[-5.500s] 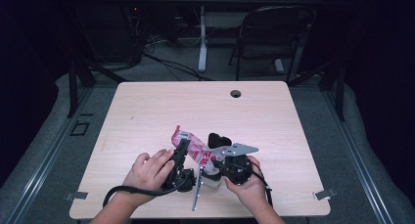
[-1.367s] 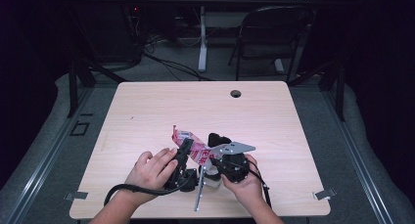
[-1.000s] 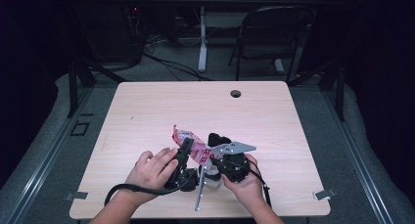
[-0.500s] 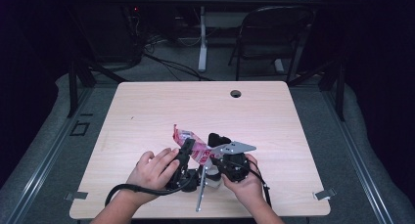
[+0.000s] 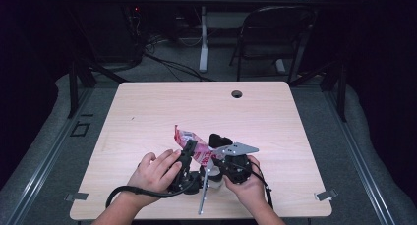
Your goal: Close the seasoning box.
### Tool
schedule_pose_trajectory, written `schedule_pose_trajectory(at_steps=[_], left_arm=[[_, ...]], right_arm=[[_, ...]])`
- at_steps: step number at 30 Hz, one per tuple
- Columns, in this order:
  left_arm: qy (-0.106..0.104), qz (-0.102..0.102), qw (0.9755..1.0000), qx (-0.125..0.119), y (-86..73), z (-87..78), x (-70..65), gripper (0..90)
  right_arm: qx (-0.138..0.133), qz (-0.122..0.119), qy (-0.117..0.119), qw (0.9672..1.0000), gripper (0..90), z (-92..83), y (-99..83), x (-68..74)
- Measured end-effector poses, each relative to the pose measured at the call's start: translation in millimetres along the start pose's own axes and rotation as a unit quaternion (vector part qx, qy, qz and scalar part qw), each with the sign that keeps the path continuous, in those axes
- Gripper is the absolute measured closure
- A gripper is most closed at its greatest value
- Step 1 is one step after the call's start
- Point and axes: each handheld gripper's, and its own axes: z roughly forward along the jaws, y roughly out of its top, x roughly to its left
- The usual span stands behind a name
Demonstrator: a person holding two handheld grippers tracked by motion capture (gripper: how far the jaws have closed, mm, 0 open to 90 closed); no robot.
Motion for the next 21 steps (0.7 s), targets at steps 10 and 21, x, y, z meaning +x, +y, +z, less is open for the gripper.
schedule_pose_trajectory(at_steps=[10,21], left_arm=[[0.002,0.009,1.0000,-0.002,4.3,-6.8,-1.5,82.7],[0.004,0.012,0.9999,-0.001,2.9,-10.1,-4.1,82.8]], right_arm=[[-0.004,0.001,-0.006,1.0000,90.0,-2.3,-0.9,0.6],[-0.008,0.007,-0.009,0.9999,90.0,-1.0,-1.7,0.7]])
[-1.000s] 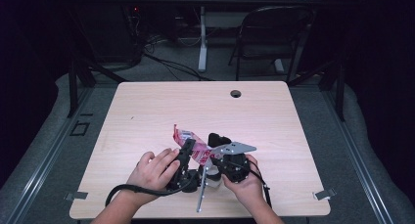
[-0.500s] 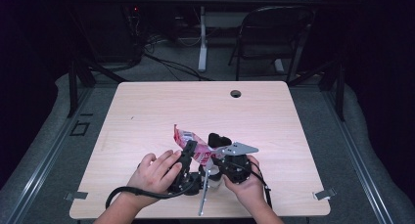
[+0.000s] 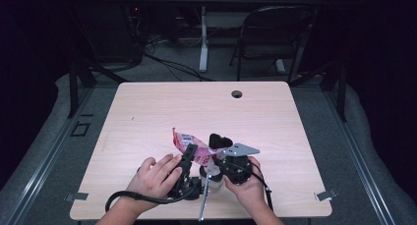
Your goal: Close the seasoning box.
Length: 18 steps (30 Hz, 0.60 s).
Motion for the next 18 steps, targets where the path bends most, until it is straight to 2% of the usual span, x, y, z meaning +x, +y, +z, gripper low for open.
schedule_pose_trajectory(at_steps=[18], left_arm=[[-0.001,0.008,1.0000,-0.004,1.4,1.5,0.0,82.8]], right_arm=[[0.000,0.002,0.001,1.0000,90.0,3.6,0.2,-0.2]])
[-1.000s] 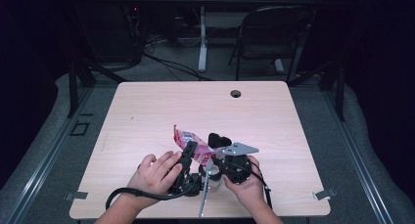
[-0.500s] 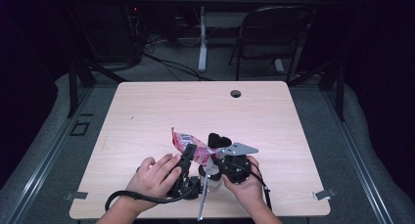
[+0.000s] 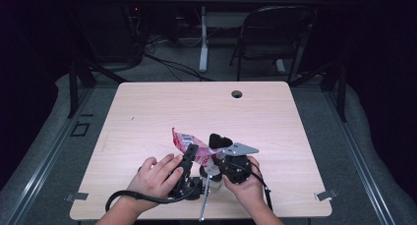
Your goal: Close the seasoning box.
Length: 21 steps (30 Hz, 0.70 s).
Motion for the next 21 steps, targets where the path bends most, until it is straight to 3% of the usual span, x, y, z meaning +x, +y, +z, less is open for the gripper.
schedule_pose_trajectory(at_steps=[21], left_arm=[[-0.002,-0.005,1.0000,0.001,0.8,0.2,-1.4,82.9]], right_arm=[[0.006,-0.002,0.000,1.0000,90.0,2.2,0.3,0.7]])
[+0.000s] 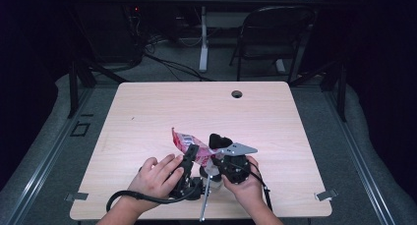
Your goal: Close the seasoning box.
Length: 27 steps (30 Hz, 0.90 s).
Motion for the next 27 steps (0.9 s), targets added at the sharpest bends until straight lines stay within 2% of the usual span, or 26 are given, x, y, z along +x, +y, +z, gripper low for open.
schedule_pose_trajectory(at_steps=[10,27], left_arm=[[0.004,0.003,1.0000,-0.003,0.7,-0.2,1.2,82.9],[0.000,-0.006,1.0000,-0.003,-0.6,0.2,-0.9,82.9]], right_arm=[[-0.003,0.001,0.000,1.0000,90.0,-0.8,0.0,-0.3],[-0.002,0.002,0.001,1.0000,90.0,0.0,-0.6,-0.2]])
